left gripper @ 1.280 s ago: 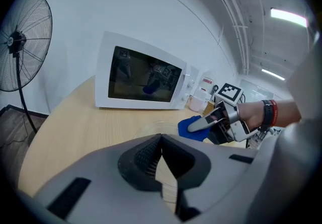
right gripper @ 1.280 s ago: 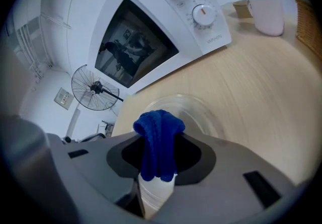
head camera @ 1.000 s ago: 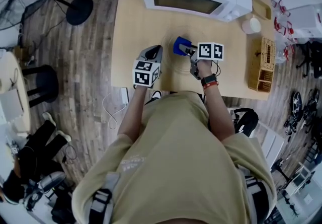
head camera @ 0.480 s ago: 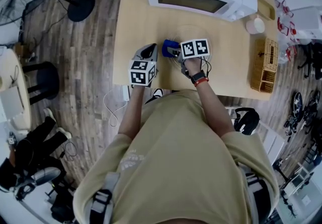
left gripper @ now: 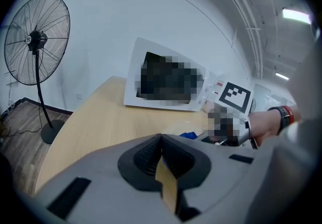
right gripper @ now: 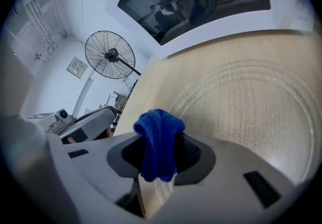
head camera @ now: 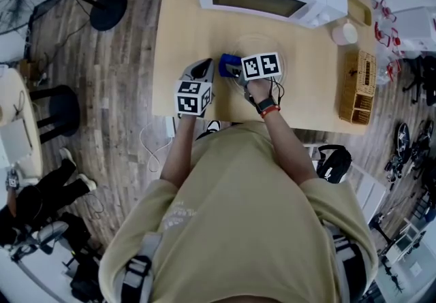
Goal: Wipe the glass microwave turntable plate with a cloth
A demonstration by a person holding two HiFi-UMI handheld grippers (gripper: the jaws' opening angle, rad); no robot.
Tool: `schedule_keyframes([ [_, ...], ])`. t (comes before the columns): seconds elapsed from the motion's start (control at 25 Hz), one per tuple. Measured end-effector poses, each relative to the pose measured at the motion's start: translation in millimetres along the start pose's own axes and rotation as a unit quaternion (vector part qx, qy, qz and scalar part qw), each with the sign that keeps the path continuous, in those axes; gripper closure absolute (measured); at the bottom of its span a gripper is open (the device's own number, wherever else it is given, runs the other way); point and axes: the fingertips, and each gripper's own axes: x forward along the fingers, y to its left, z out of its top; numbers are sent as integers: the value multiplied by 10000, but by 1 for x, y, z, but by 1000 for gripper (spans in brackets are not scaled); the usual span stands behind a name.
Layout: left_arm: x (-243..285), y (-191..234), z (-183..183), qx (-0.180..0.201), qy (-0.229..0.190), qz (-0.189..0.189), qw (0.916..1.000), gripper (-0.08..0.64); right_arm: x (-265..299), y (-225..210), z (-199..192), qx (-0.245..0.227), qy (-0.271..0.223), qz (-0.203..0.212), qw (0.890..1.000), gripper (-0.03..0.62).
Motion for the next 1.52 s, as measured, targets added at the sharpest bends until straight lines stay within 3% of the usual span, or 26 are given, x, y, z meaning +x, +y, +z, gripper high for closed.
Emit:
schedule_keyframes([
  [1.52, 24, -66, -10, 421, 261, -464, 9977, 541, -59, -57, -14, 491, -412, -325, 9974, 457],
])
